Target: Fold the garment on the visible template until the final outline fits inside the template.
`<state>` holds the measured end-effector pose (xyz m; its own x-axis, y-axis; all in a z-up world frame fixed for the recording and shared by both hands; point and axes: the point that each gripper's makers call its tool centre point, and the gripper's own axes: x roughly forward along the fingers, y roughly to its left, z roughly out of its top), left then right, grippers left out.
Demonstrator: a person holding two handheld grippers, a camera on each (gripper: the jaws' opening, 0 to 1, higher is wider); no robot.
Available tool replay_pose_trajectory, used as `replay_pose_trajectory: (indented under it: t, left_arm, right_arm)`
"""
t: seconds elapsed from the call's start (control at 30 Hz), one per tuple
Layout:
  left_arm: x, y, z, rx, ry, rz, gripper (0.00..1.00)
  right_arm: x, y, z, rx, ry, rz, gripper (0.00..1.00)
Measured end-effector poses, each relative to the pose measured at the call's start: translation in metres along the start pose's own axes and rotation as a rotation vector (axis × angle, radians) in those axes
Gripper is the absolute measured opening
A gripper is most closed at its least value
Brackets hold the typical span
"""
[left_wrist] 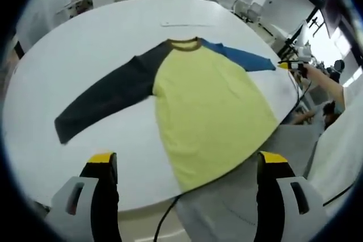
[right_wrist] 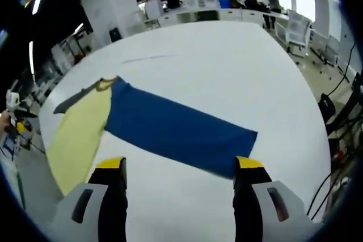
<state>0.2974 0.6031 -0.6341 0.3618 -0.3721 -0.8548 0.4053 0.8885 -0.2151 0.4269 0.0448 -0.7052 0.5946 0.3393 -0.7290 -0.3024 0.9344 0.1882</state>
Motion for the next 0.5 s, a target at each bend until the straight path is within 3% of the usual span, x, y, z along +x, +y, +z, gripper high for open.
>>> replay_pose_trajectory:
  t: [0.5]
  left_arm:
    - [0.004,0.002,0.004,0.0,0.01,0.002,0.99]
  right_arm:
    - [0.009,-0.04,-0.001,0.006,0.005,-0.073,0.63]
